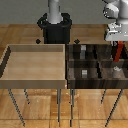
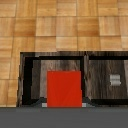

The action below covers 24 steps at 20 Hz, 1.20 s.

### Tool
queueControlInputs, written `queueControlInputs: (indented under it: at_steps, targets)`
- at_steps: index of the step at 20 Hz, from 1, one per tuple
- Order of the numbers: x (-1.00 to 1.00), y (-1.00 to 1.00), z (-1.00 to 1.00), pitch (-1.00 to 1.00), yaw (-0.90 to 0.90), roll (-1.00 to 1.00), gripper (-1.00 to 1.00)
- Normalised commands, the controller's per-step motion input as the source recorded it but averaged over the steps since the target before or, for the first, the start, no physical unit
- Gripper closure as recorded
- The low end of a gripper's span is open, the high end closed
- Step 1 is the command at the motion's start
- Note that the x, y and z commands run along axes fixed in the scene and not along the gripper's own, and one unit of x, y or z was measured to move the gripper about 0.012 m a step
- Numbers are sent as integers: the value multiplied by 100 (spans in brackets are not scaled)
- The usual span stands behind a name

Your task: Place the box of cereal into the appropriate compartment.

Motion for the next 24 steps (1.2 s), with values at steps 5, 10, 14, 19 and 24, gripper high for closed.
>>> queueControlInputs:
  at_steps: [5,10,14,19,24]
  targets:
    - [-80,0,0,0,0,0,100]
    - [-100,0,0,0,0,0,100]
    - [-25,-30,0,0,0,0,100]
    - [0,-80,-5,0,0,0,100]
    - [0,0,-100,0,0,0,100]
